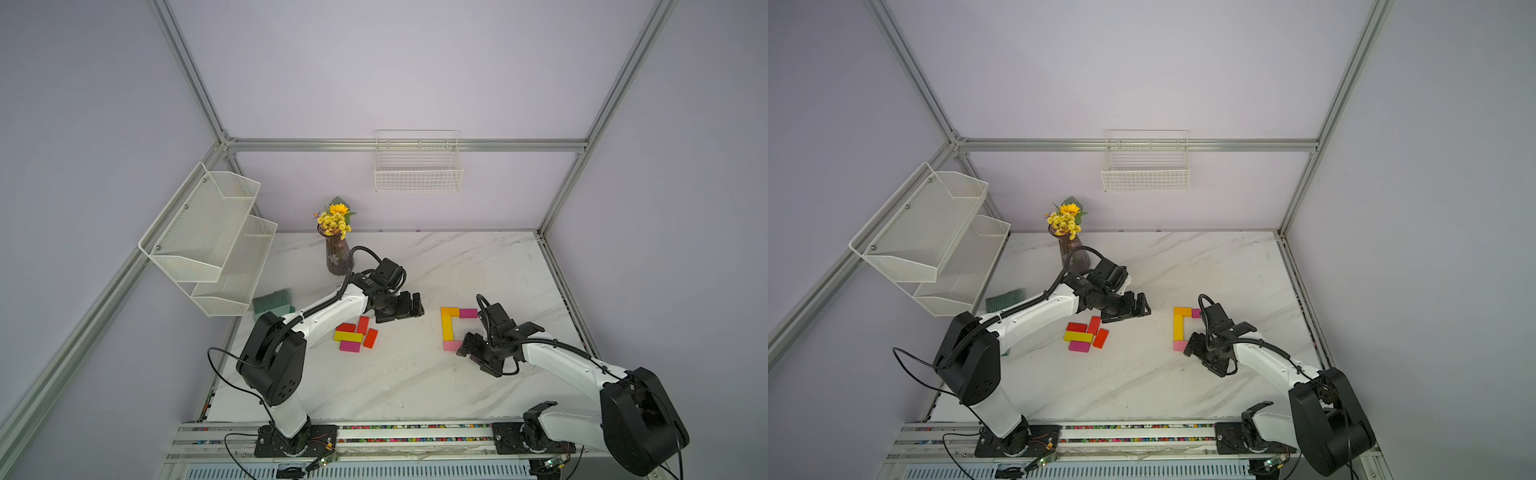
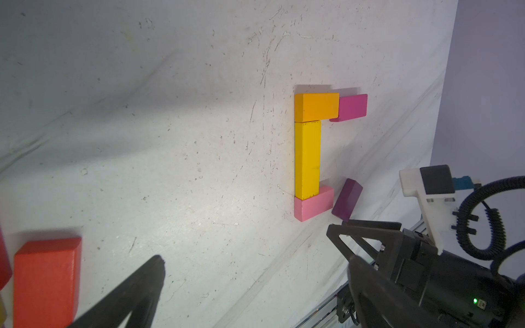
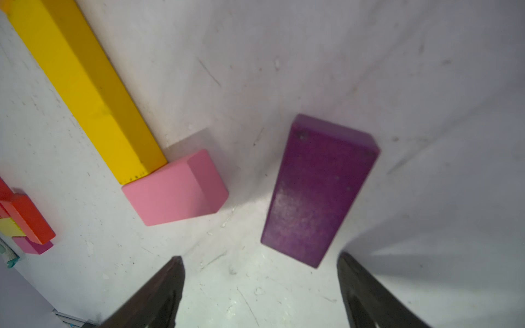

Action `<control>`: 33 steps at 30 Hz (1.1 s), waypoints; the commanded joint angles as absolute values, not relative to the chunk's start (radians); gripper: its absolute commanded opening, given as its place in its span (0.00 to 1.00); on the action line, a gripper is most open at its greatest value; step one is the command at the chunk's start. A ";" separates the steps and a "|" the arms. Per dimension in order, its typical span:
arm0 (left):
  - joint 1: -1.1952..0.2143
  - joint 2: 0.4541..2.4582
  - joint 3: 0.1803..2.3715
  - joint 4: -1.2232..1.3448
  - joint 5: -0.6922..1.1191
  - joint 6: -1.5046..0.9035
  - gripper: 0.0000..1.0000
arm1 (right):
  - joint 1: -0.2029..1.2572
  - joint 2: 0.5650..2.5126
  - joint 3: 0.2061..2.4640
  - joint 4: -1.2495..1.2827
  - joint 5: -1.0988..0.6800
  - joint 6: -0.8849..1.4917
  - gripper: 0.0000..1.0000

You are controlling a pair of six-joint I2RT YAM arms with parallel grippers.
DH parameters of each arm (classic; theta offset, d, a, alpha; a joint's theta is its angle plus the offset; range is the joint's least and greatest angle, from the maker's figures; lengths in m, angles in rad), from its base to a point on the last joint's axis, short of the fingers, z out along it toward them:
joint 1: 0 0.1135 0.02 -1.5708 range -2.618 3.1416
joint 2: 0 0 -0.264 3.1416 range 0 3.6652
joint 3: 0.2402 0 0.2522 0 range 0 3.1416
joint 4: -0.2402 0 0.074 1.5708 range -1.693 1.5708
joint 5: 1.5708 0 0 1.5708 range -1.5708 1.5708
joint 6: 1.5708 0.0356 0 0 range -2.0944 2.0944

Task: Assemble the letter c with building blocks
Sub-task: Assemble the building block at the center of the board.

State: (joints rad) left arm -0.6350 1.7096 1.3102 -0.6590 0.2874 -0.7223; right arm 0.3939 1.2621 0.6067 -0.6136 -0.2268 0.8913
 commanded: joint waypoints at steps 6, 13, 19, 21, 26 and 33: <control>-0.627 1.687 1.310 -0.642 0.296 -0.723 1.00 | 0.400 1.313 0.626 -0.548 -0.219 0.933 0.86; -0.627 1.692 1.310 -0.641 0.296 -0.727 1.00 | 0.399 1.336 0.649 -0.540 -0.216 0.937 0.87; -0.627 1.693 1.312 -0.640 0.298 -0.730 1.00 | 0.399 1.354 0.661 -0.523 -0.222 0.945 0.87; -0.627 1.695 1.312 -0.640 0.300 -0.730 1.00 | 0.399 1.360 0.665 -0.516 -0.222 0.949 0.87; -0.627 1.691 1.312 -0.641 0.300 -0.730 1.00 | 0.399 1.365 0.672 -0.506 -0.222 0.951 0.87; -0.627 1.691 1.313 -0.644 0.299 -0.727 1.00 | 0.400 1.396 0.678 -0.506 -0.225 0.952 0.87</control>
